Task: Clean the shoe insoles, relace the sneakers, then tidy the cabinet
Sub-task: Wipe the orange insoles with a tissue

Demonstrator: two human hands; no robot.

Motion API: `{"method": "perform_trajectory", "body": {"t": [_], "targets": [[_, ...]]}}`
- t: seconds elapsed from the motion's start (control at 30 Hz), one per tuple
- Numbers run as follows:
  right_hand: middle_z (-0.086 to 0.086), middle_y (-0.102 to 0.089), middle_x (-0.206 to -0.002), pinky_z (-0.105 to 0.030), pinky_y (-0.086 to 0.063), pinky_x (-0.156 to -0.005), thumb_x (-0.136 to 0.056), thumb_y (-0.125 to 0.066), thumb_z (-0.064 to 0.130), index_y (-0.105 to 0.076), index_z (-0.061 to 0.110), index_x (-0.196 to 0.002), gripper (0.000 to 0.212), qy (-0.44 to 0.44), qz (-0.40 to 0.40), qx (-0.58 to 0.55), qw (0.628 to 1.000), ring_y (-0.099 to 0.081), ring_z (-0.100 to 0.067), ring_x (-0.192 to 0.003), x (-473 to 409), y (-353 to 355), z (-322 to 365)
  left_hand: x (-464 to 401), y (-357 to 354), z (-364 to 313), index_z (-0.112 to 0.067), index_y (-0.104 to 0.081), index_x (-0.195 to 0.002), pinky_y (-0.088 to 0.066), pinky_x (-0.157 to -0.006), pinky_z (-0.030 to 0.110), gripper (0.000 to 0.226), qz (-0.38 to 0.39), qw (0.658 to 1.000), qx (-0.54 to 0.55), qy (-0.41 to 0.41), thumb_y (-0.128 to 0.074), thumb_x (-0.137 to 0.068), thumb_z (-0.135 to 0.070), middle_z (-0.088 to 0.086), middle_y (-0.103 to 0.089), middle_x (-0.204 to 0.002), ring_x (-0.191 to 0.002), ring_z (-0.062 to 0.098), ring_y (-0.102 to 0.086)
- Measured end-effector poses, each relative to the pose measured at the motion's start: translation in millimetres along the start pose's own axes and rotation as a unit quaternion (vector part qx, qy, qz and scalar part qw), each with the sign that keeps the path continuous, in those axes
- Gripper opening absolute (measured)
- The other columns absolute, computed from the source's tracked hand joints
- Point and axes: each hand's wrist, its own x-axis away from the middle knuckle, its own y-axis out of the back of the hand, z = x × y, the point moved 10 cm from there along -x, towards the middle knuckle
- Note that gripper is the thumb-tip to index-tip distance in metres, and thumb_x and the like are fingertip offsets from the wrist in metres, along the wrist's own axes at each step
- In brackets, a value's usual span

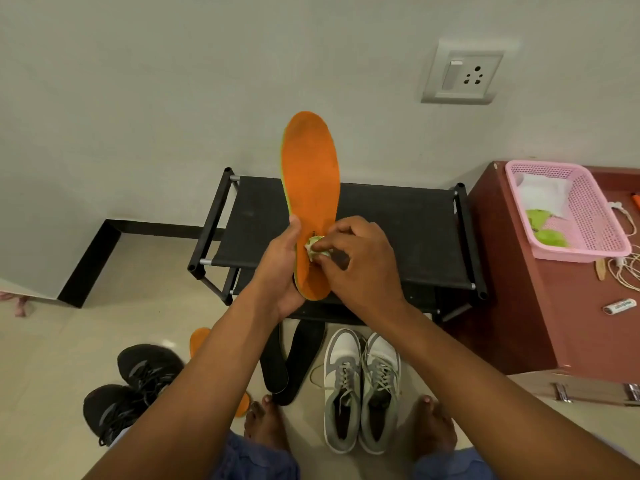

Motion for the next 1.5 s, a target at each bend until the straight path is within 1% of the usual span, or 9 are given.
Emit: {"method": "perform_trajectory", "body": {"t": [0.23,0.47,0.6,0.73,0.83,1.03,1.2,1.37,1.5], "targets": [[0.007,-0.072,-0.096,-0.033,-0.058,-0.077,-0.088,-0.079,0.026,-0.075,0.022,-0.095,0.009,-0.022,-0.074,-0.006,0.997,-0.065,-0.010,-0.087,-10,28,-14,9,-24,11,-0.022,-0.060,-0.133,-0.063,-0.082,0.040,0.050,0.066,0.996,-0.035,0.040,-0.027,-0.110,-0.051,0.010,-0.074,-0.122,-0.106,0.025,-0.074],[0.004,-0.072,-0.100,-0.036,-0.059,-0.080,-0.092,-0.076,0.030,-0.077,0.019,-0.109,0.020,-0.064,-0.132,-0.007,0.989,-0.066,-0.010,-0.089,-17,53,-39,10,-32,18,-0.023,-0.053,-0.141,-0.058,-0.098,0.049,0.047,0.091,0.994,-0.023,0.056,-0.031,-0.110,-0.050,0.015,-0.070,-0.131,-0.120,0.035,-0.068],[0.003,-0.072,-0.094,-0.039,-0.058,-0.076,-0.091,-0.077,0.027,-0.080,0.019,-0.103,0.015,-0.047,-0.077,-0.027,0.996,-0.065,-0.011,-0.085,-11,32,-27,8,-22,10,-0.024,-0.059,-0.133,-0.062,-0.087,0.041,0.048,0.051,0.998,-0.016,0.033,-0.028,-0.109,-0.051,0.011,-0.073,-0.124,-0.110,0.027,-0.073],[0.004,-0.072,-0.095,-0.037,-0.059,-0.079,-0.089,-0.079,0.021,-0.081,0.018,-0.099,0.011,-0.021,-0.004,-0.065,0.998,-0.066,-0.010,-0.087,-2,4,-5,1,-2,1,-0.017,-0.073,-0.119,-0.049,-0.105,0.047,0.062,0.010,1.000,0.020,0.002,-0.024,-0.109,-0.054,0.012,-0.071,-0.130,-0.121,0.029,-0.067],[0.003,-0.072,-0.100,-0.032,-0.058,-0.084,-0.088,-0.079,0.019,-0.080,0.019,-0.101,0.013,-0.020,0.079,-0.104,0.991,-0.066,-0.008,-0.091,6,-17,9,-4,11,-7,-0.011,-0.055,-0.142,-0.036,-0.119,0.050,0.066,-0.006,0.996,0.086,-0.027,-0.019,-0.109,-0.056,0.010,-0.064,-0.140,-0.135,0.029,-0.057],[0.006,-0.073,-0.099,-0.032,-0.059,-0.085,-0.087,-0.080,0.021,-0.080,0.019,-0.102,0.014,-0.029,0.132,-0.160,0.978,-0.068,-0.007,-0.090,17,-33,21,-7,23,-23,-0.020,-0.040,-0.151,-0.039,-0.117,0.055,0.060,-0.005,0.988,0.131,-0.086,-0.019,-0.108,-0.057,0.010,-0.061,-0.145,-0.135,0.030,-0.057],[0.004,-0.070,-0.095,-0.031,-0.058,-0.081,-0.089,-0.078,0.020,-0.078,0.017,-0.094,0.005,-0.012,0.078,-0.097,0.992,-0.064,-0.006,-0.087,10,-18,17,-5,8,-7,-0.015,-0.043,-0.152,-0.037,-0.118,0.050,0.068,0.008,0.996,0.088,-0.032,-0.019,-0.107,-0.061,0.009,-0.063,-0.143,-0.135,0.027,-0.058],[0.001,-0.067,-0.093,-0.037,-0.058,-0.076,-0.092,-0.075,0.026,-0.077,0.018,-0.097,0.010,-0.026,-0.027,-0.023,0.999,-0.064,-0.014,-0.085,-4,7,-9,-1,-11,10,-0.017,-0.060,-0.140,-0.049,-0.104,0.046,0.065,0.029,0.999,0.012,0.004,-0.023,-0.107,-0.059,0.015,-0.068,-0.132,-0.121,0.030,-0.065],[0.000,-0.070,-0.098,-0.036,-0.059,-0.079,-0.091,-0.078,0.023,-0.079,0.017,-0.103,0.013,-0.012,-0.016,-0.056,0.998,-0.066,-0.014,-0.090,-3,7,-3,-2,-8,5,-0.016,-0.061,-0.139,-0.049,-0.105,0.046,0.064,0.023,1.000,0.017,-0.004,-0.025,-0.107,-0.058,0.016,-0.067,-0.134,-0.124,0.031,-0.064]]}}
